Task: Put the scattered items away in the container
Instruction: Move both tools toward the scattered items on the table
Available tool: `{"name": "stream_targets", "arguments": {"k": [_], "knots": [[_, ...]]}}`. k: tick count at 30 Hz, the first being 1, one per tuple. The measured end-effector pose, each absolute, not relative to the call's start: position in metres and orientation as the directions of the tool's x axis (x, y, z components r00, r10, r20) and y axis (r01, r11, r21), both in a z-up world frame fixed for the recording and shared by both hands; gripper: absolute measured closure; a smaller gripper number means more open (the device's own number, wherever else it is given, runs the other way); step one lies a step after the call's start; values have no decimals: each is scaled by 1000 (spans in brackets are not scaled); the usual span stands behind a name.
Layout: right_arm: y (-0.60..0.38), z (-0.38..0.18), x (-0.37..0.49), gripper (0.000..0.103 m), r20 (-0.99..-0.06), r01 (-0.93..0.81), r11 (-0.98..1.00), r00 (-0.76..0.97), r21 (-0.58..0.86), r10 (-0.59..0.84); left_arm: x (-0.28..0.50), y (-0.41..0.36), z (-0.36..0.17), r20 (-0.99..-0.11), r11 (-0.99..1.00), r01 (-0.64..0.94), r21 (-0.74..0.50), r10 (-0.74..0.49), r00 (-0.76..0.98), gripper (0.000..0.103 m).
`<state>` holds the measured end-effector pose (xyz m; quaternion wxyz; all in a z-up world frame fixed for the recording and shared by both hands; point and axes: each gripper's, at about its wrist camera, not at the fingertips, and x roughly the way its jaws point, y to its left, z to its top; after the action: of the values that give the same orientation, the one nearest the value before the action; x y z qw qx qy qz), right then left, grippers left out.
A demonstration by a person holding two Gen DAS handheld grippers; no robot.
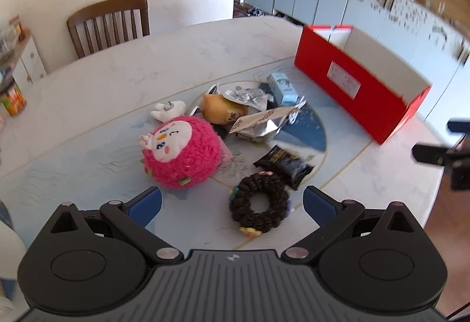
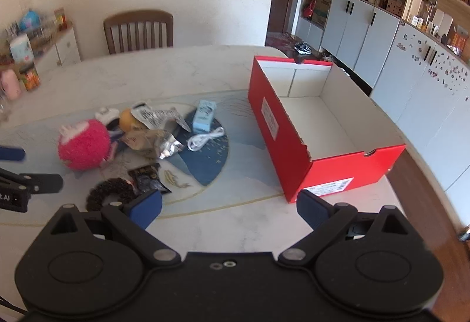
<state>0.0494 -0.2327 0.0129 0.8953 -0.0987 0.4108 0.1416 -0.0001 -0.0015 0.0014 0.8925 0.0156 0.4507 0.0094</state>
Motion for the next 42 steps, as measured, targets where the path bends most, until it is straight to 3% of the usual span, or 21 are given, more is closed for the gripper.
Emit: {"name": "stream_targets", "arguments": {"k": [12,14,25,42], "knots": [[-240,7,24,0,-727,-306,949,636,71,260,-2,-37,16,-785,1000,5,-11,-11,619,0],[-241,7,20,0,-720,-302,949,638,90,272,-13,-12,13,-774,998,16,-67,-62,630,0],[-234,8,12,0,-711,-333,939,639,89,294,-10,-2,2,-772,990,56,-126,-133,622,0],[-229,7,16,0,-715,-349,932,628,94,308,-8,-3,0,-771,990,62,-129,-140,621,0]]}}
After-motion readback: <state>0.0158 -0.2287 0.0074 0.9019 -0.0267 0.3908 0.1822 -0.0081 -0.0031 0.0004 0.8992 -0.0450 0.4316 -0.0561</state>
